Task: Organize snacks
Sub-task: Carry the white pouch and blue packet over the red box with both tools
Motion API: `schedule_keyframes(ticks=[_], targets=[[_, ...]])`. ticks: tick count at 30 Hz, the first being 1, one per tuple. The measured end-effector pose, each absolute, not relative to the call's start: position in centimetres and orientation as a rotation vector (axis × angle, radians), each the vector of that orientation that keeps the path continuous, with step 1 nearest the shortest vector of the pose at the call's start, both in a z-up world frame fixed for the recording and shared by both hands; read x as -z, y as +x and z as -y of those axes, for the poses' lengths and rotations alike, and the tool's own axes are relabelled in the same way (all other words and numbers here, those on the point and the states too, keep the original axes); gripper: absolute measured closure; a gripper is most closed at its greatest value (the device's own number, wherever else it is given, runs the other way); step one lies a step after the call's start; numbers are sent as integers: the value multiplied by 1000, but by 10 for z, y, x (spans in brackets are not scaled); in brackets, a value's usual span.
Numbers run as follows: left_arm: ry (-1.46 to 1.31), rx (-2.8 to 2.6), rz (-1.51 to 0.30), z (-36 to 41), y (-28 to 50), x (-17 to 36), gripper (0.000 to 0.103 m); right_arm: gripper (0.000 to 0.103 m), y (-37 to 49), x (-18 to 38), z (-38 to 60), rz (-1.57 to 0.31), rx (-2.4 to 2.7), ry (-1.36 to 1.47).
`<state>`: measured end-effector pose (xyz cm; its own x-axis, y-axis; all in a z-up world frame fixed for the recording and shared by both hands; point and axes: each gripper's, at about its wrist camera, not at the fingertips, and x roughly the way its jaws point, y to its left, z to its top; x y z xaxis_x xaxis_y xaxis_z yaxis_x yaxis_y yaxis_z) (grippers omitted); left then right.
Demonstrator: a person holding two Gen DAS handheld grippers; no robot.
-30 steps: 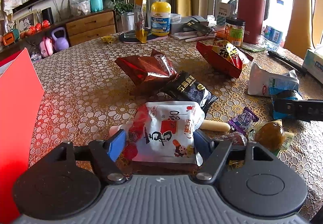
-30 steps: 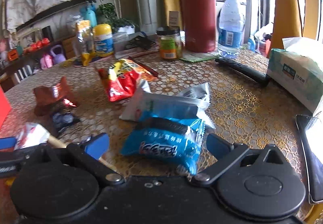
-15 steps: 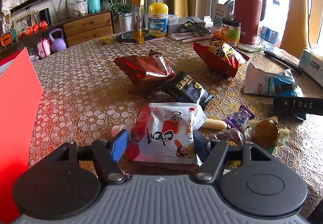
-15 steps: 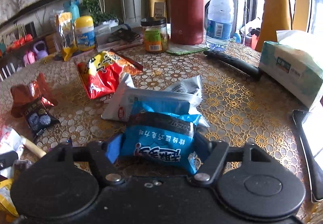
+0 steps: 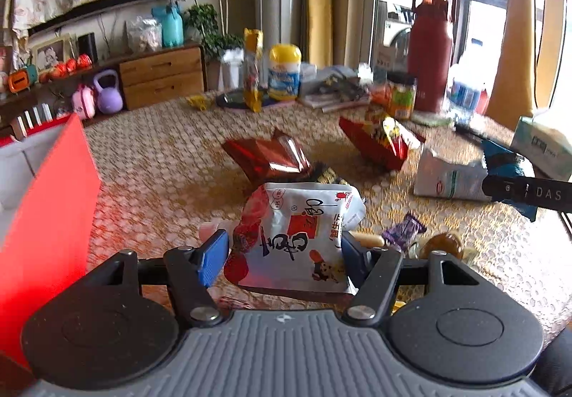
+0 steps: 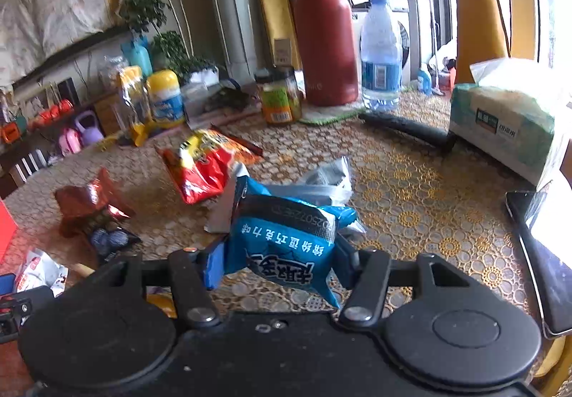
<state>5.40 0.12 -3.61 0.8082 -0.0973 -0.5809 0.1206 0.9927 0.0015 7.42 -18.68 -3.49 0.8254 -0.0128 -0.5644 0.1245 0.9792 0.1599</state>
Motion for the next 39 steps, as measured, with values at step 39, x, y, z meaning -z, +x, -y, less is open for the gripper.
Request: schedule_keyframes(ticks=[39], targets=[[-71, -228, -436, -179, -38, -57, 37, 46, 27, -73, -2, -422, -439, 13]])
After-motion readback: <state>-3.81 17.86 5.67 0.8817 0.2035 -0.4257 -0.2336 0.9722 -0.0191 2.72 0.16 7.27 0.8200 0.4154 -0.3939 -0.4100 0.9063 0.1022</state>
